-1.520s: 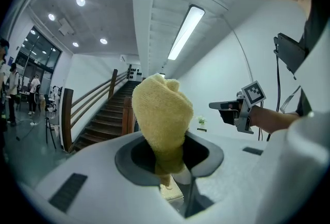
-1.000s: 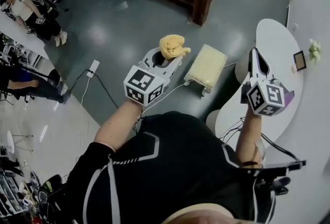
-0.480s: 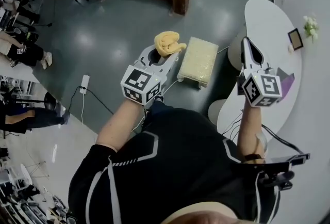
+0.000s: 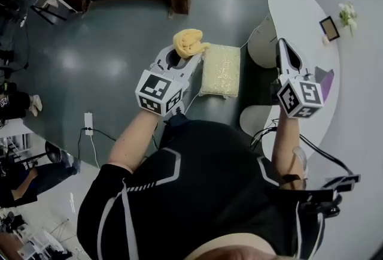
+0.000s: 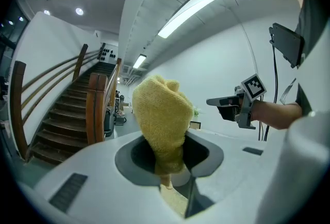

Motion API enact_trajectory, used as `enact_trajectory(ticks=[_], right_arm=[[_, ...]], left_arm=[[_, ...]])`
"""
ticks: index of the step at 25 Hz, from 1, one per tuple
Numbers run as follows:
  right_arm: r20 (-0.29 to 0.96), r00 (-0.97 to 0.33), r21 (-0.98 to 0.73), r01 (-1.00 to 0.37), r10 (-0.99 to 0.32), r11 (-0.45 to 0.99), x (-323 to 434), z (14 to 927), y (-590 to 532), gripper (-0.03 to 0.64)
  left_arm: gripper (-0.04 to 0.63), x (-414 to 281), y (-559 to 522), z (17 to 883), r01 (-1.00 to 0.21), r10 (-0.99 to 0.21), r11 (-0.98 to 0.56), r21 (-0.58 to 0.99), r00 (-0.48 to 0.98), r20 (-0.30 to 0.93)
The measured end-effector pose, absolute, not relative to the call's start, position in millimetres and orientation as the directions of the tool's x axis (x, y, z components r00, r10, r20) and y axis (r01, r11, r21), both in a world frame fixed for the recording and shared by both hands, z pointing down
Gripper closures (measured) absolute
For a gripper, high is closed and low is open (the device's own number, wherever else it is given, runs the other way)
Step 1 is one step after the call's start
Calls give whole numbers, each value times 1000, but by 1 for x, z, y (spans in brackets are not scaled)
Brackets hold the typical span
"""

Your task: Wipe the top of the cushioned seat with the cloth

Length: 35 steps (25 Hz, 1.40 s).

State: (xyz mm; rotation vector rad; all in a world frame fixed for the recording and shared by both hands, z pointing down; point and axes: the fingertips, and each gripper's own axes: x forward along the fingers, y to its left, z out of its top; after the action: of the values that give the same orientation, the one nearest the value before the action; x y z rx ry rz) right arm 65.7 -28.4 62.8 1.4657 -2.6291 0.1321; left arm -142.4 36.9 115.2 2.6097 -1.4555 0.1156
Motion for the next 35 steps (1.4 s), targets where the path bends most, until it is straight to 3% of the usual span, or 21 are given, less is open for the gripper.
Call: enact_trajectory(ticks=[10, 13, 25, 35], right_arm=[[230, -327, 36, -938, -917, 344, 60, 86, -55, 612], [242, -334, 21, -937, -911, 348, 61, 105, -62, 611], [408, -389, -90, -917, -826, 388, 103, 226, -61, 611], [530, -408, -132, -905, -743, 404, 138, 328, -60, 611]], left_arm=[[494, -179, -22, 143, -799, -779, -585, 140, 602, 173], [494, -176, -40, 167, -804, -770, -578, 142, 595, 232], [492, -89, -41, 304, -802, -657, -569, 179, 575, 487], [492, 1, -15, 448, -769, -478, -573, 282, 594, 647]])
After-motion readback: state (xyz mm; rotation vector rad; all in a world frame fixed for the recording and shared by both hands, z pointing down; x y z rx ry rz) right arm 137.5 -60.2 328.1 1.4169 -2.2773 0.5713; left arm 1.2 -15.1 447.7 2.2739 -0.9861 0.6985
